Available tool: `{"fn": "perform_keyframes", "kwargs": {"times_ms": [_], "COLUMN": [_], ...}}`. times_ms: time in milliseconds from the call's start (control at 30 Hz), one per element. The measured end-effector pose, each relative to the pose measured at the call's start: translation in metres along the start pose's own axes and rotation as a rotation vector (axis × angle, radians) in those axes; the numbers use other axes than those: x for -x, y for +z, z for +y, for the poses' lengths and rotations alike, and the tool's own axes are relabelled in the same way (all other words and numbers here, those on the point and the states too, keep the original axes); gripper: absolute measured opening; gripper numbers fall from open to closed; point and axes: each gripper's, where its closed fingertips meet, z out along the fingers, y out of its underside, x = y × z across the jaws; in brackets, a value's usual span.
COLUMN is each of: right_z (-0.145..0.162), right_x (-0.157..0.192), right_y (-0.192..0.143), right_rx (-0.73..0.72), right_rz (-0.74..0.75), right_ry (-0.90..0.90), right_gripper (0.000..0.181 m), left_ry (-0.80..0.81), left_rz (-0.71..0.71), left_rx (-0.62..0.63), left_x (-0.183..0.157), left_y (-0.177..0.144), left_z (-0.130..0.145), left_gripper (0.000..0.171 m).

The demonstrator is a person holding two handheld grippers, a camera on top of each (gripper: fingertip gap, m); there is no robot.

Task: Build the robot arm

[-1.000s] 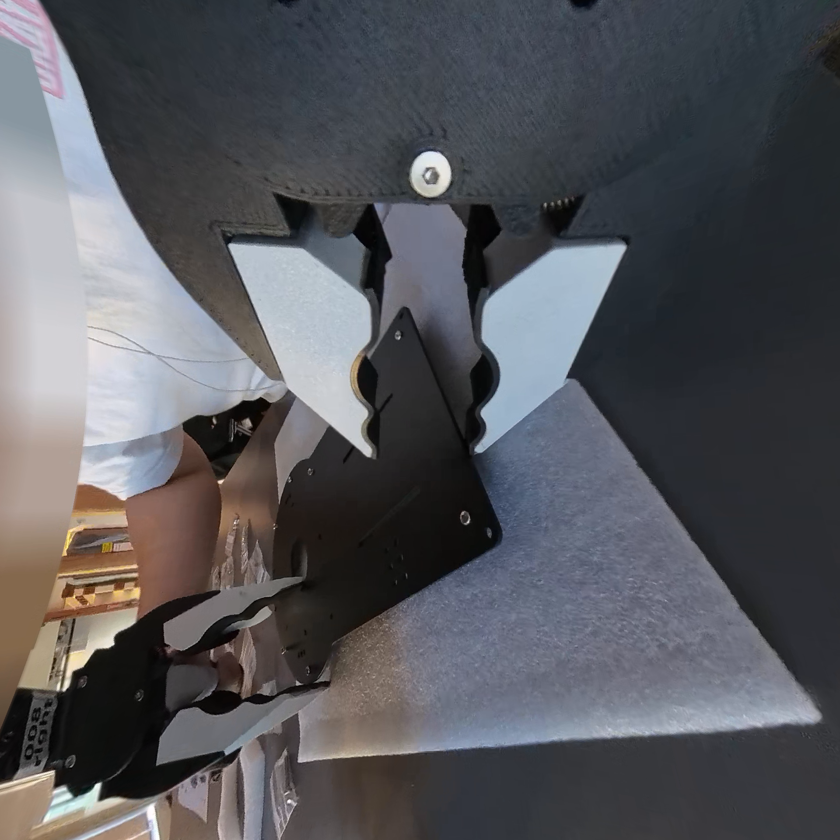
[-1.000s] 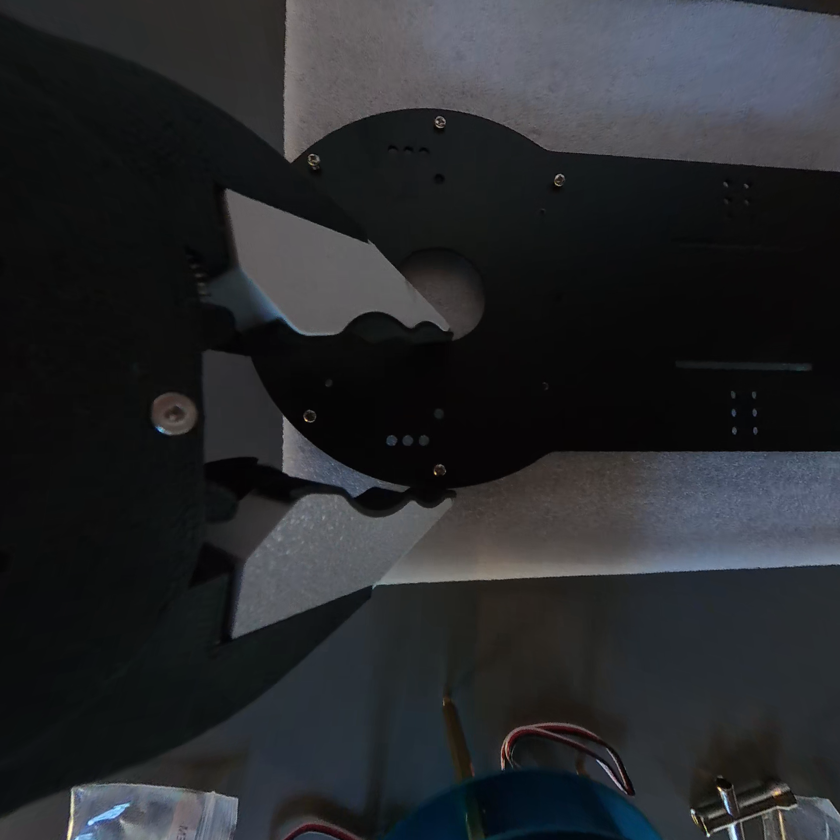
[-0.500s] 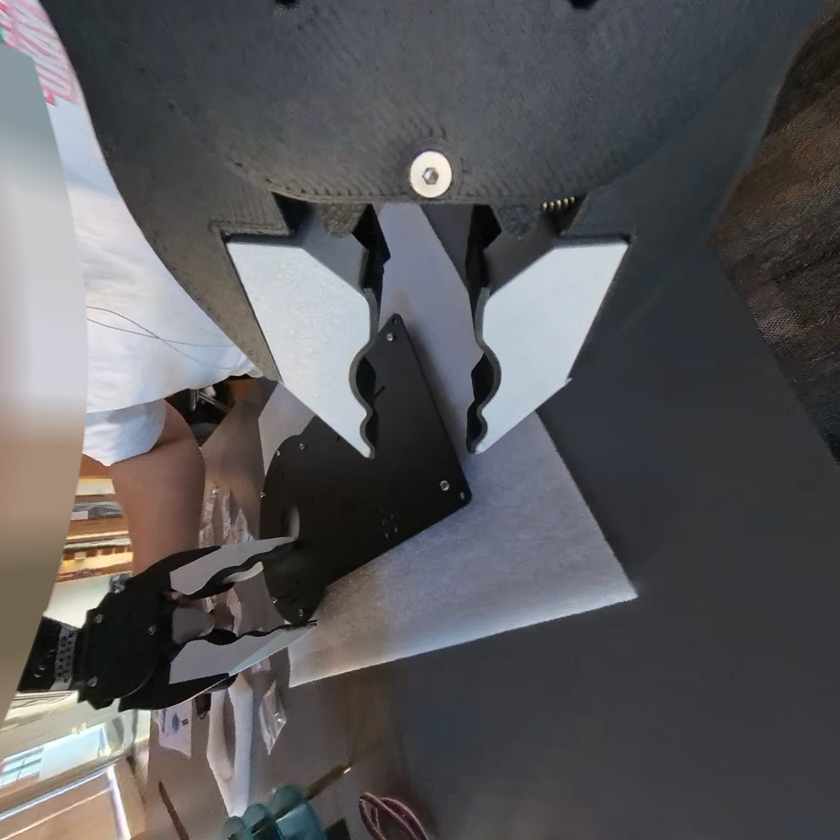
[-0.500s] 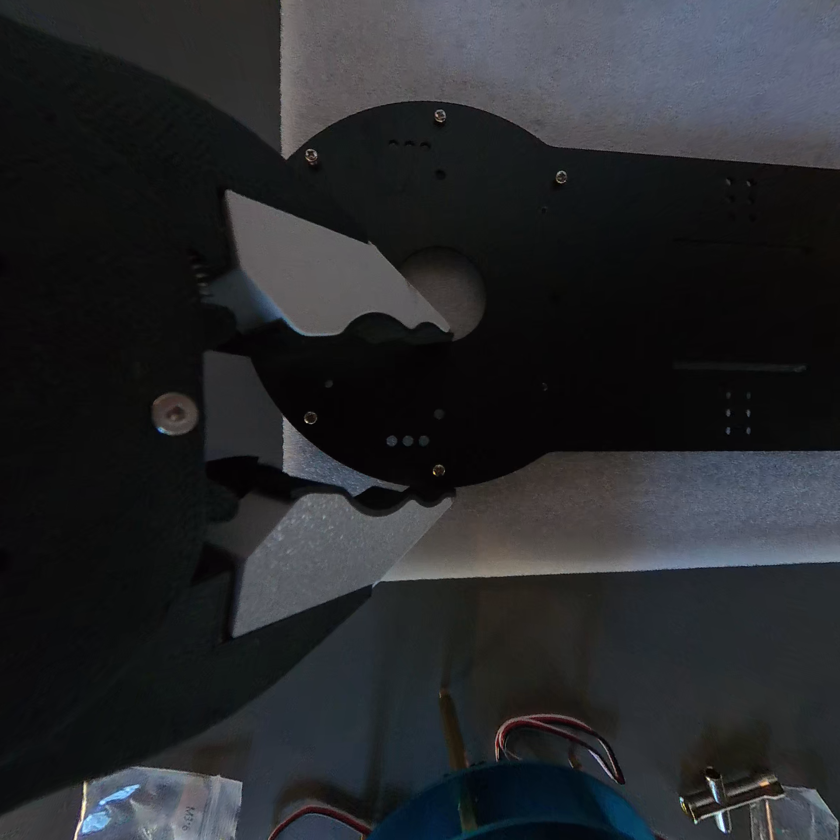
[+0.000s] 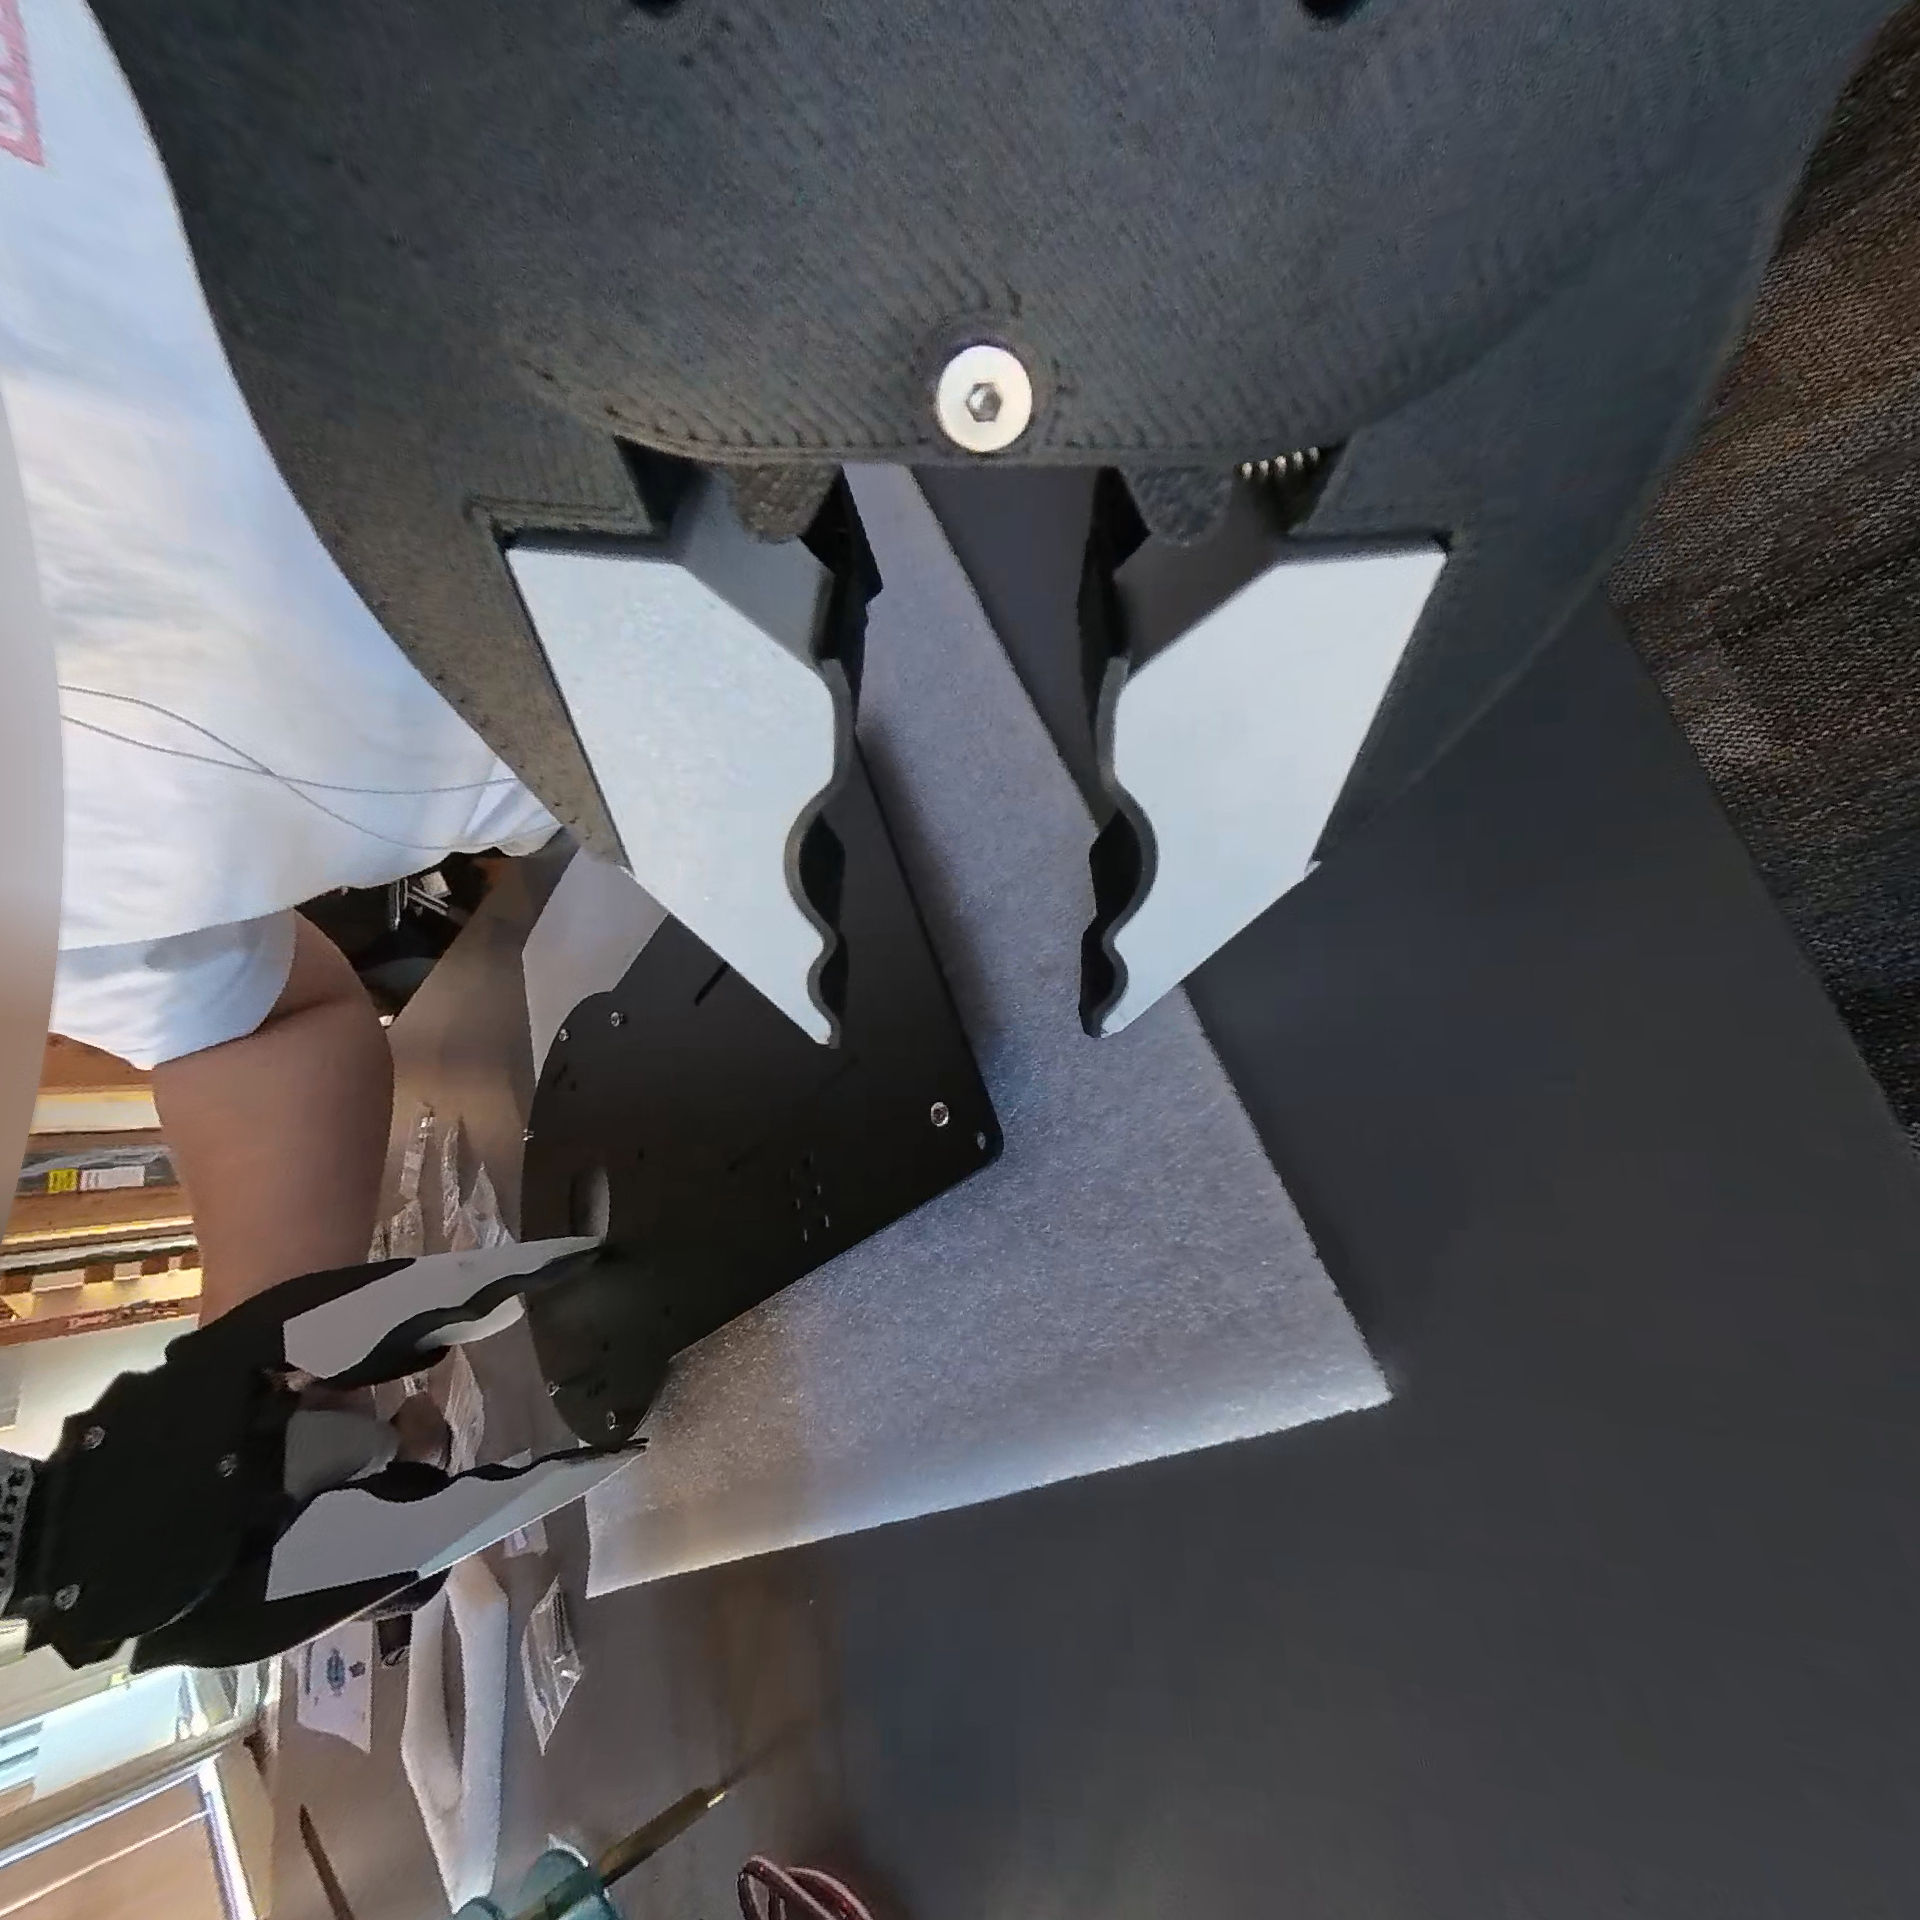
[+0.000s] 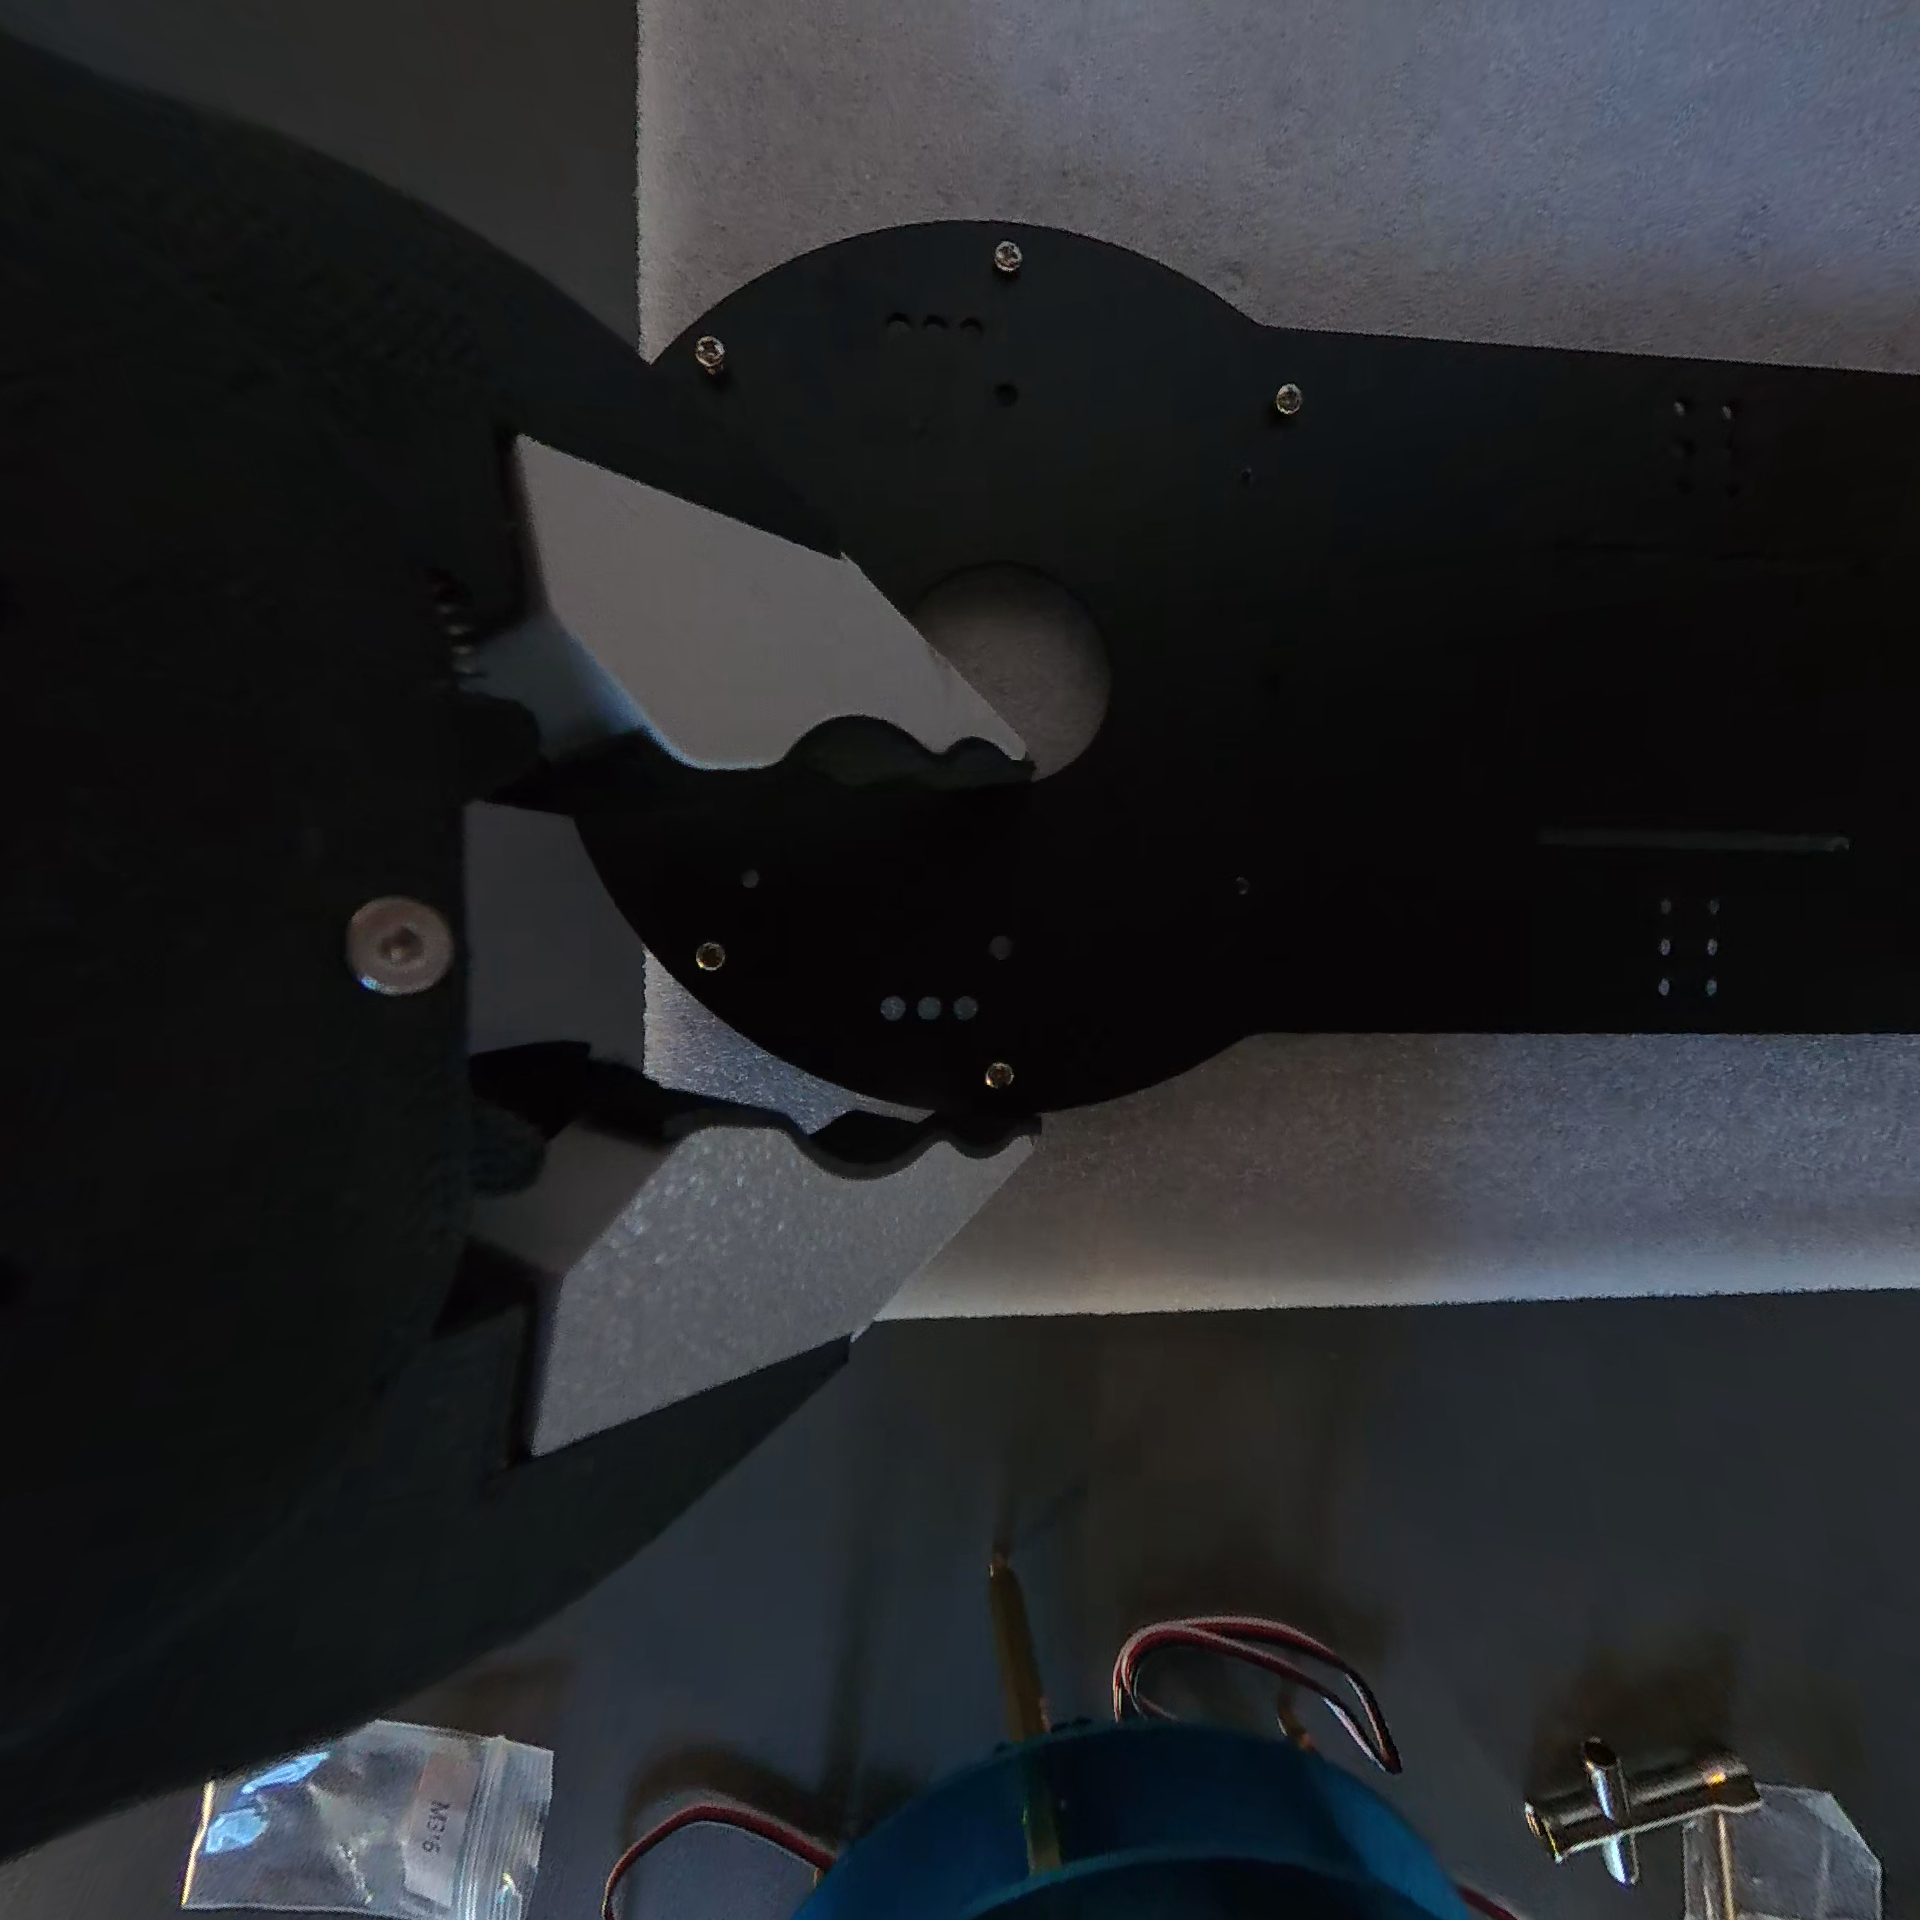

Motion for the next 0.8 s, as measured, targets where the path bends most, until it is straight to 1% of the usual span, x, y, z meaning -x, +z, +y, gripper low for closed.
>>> {"fn": "perform_keyframes", "kwargs": {"times_ms": [367,800], "right_z": [0.0000,0.0003], "right_x": [-0.0001,0.0008], "right_y": [0.0005,0.0009], "right_rx": [0.000,0.037], "right_rz": [-0.002,-0.011], "right_ry": [-0.005,-0.043], "right_gripper": [0.062,0.062], "left_ry": [0.000,-0.015], "left_rz": [0.007,0.027], "left_rx": [-0.002,-0.023], "left_x": [-0.0008,-0.0012], "left_y": [0.0008,0.0006], "left_z": [-0.0004,-0.0010], "left_gripper": [0.044,0.044]}}
